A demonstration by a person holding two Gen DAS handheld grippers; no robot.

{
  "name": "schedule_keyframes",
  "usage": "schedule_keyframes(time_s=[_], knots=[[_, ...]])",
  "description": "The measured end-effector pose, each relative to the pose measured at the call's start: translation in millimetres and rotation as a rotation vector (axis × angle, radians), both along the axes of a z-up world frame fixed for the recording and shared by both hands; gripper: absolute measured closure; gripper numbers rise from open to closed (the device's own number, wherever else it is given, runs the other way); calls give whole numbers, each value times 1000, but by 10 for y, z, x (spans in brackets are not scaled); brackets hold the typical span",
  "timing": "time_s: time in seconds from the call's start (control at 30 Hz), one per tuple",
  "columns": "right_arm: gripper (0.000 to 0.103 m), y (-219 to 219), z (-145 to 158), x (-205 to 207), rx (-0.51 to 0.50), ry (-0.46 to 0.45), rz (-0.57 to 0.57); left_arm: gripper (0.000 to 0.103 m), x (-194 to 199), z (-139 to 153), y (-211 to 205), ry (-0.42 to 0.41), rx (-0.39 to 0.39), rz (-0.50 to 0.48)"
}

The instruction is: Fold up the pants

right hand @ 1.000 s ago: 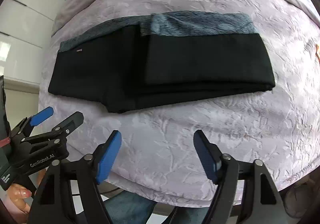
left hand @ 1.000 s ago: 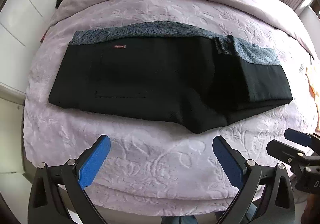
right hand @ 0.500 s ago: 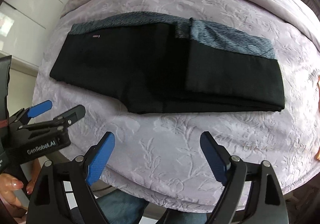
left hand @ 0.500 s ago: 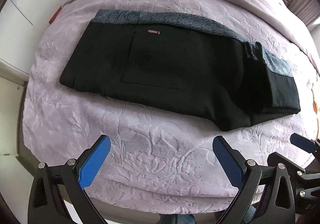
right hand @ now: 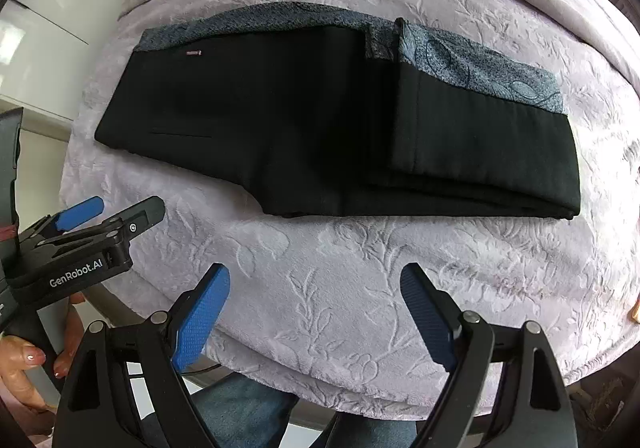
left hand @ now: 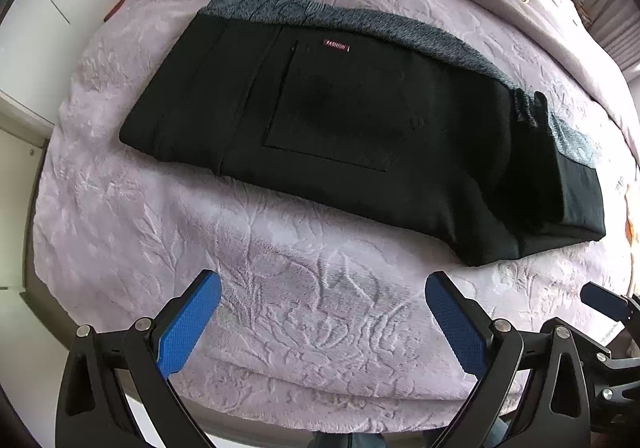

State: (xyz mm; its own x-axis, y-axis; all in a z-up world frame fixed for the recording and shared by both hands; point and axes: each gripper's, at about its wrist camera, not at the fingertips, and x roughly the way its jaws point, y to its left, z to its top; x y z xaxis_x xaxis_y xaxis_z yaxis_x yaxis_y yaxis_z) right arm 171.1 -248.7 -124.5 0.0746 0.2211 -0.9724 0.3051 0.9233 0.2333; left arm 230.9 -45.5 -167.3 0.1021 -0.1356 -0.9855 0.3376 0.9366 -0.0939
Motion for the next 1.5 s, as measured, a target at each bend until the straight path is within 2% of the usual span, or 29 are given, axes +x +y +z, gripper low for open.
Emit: schedule_keyframes(time_s=[0.27,0.63,0.93,1.23,1.5], knots=[[14,58,-75,27,3,32,9,0,178,-113,221,5,3,39],[14,126,-97,133,6,30,28,0,436,-224,515,15,17,109],[14,121,-160,176,19,37,21,0,710,-232,714,-11,-20,140],[14,186,-253,243,39,49,35,0,1087,-272,821,-33,-15,165],[14,181,-279,285,39,52,35,0,1231,-347,852,-30,-18,184]])
